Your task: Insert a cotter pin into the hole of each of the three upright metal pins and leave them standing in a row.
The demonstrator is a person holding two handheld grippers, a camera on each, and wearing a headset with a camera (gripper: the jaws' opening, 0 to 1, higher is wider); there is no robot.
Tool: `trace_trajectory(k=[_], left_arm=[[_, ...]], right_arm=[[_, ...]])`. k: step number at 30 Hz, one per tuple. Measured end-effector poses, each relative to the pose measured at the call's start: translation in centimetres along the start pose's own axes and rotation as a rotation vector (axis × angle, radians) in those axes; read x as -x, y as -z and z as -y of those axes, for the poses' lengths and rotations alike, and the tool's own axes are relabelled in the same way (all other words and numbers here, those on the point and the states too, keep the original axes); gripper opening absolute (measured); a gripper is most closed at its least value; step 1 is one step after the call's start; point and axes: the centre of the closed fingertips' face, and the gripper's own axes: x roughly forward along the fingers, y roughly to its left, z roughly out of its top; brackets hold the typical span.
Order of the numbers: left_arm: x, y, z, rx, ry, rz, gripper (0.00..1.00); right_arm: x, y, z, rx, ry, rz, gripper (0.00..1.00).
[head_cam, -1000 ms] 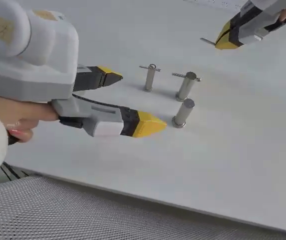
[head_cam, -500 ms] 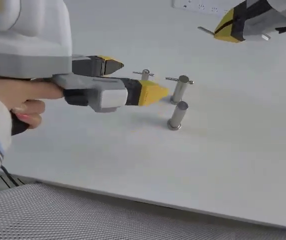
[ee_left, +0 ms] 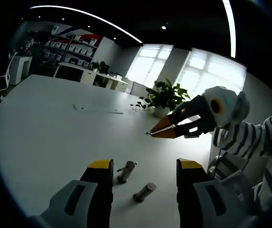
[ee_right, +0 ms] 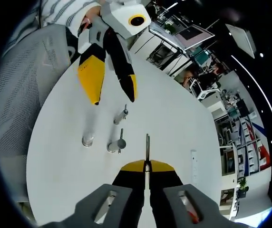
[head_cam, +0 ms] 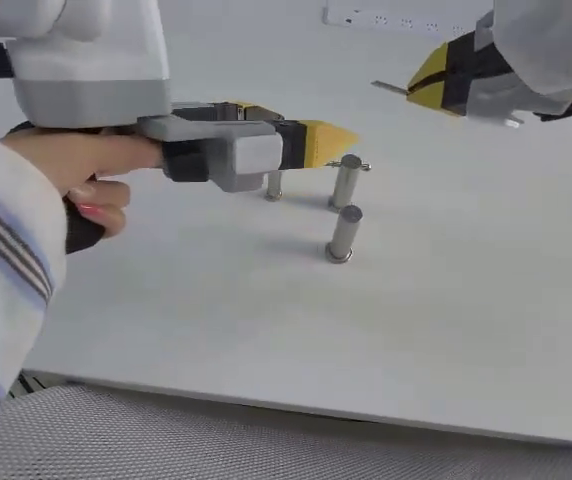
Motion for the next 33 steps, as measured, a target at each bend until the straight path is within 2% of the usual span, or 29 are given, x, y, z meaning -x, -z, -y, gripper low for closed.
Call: trace_trajectory(k=[5,9,13,17,19,22,30,33], left_arm=[[-1.0,-0.1,0.6,0.035,0.030,0.003,0.42],[-1.7,-0.8,1.2,0.065,0.063,0.019,0.36],[-2.5,-0.3,1.5,0.046,0.077,-0.017,0.29],[-3.3,0.2,1.8,0.040,0.090,-0.030,0.30],[-3.6,0.5,1.9,0.045,0.097,-0.040,0.26],[-3.6,0.7,2.4,0.052,0.107,-0.046,0.16],[-3.5,0.8,3.0,0.074,0.140,-0.048,0.00],[-3.5,0.9,3.0,0.078,0.143,-0.049,0.00]], right_arm=[[0.4,-0.2,-1.5,0.020,0.000,-0.002,0.00],[0.7,-0.5,-2.2,0.029,0.009,0.002,0.00],[0.9,-1.2,-3.0,0.047,0.009,0.012,0.00],[1.0,-1.6,-3.4,0.047,0.011,0.023,0.00],[1.0,-1.8,-3.6,0.050,0.010,0.026,0.00],[1.1,-1.8,-3.9,0.051,0.007,0.027,0.00],[1.1,-2.1,-4.4,0.047,-0.001,0.036,0.00],[1.0,-2.2,-4.4,0.045,-0.002,0.039,0.00]])
